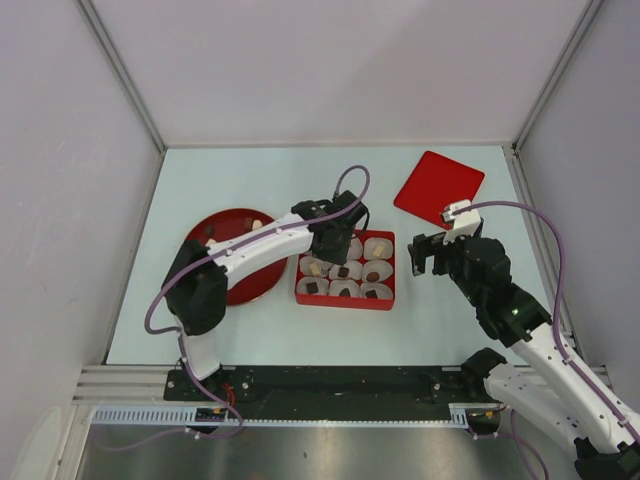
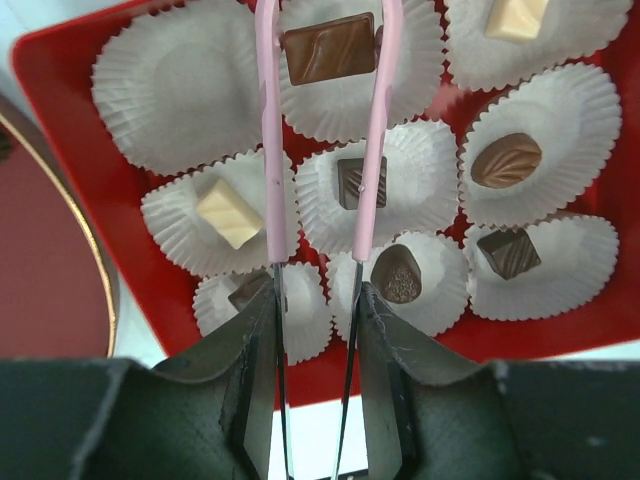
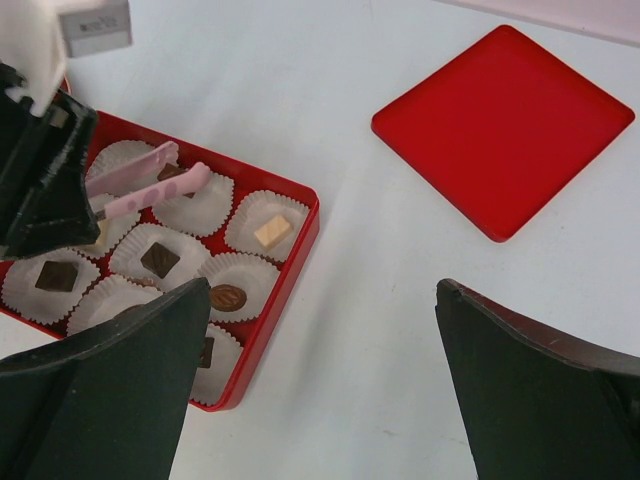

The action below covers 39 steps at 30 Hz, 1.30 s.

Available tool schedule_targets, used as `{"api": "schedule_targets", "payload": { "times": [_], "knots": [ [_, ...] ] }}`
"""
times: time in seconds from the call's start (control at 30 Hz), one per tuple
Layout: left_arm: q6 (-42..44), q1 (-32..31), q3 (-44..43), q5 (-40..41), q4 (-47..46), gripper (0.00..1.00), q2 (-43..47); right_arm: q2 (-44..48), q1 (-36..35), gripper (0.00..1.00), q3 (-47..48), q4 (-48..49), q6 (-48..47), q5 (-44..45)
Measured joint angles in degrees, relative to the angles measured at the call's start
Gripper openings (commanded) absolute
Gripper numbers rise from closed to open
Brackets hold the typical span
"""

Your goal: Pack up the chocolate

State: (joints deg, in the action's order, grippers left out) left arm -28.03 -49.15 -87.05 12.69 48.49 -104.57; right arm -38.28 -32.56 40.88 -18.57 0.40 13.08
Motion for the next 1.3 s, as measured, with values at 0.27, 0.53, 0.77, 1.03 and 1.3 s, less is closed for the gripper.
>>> {"api": "schedule_targets", "payload": {
  "times": [0.27,0.53,0.77,1.03,1.3],
  "knots": [
    [0.0,-0.4,-0.1,-0.9,-0.5,0.38,-3.1,0.0,0.0,1.00,-0.4,0.0,0.0,0.0],
    [0.0,-0.6,-0.6,-1.1,-0.7,0.51,-3.2,0.0,0.0,1.00,-0.7,0.0,0.0,0.0],
    [0.0,-0.6,-0.9,-1.0,-0.9,0.43,-3.1,0.0,0.0,1.00,-0.7,0.0,0.0,0.0],
    [-0.1,-0.6,-1.2,0.2,-1.1,0.42,2.4,0.0,-0.1,1.00,-0.7,0.0,0.0,0.0],
    [-0.5,-0.6,4.1,0.9,-7.4,0.38,5.8,-0.1,-0.2,1.00,-0.7,0.1,0.1,-1.2]
  ]
}}
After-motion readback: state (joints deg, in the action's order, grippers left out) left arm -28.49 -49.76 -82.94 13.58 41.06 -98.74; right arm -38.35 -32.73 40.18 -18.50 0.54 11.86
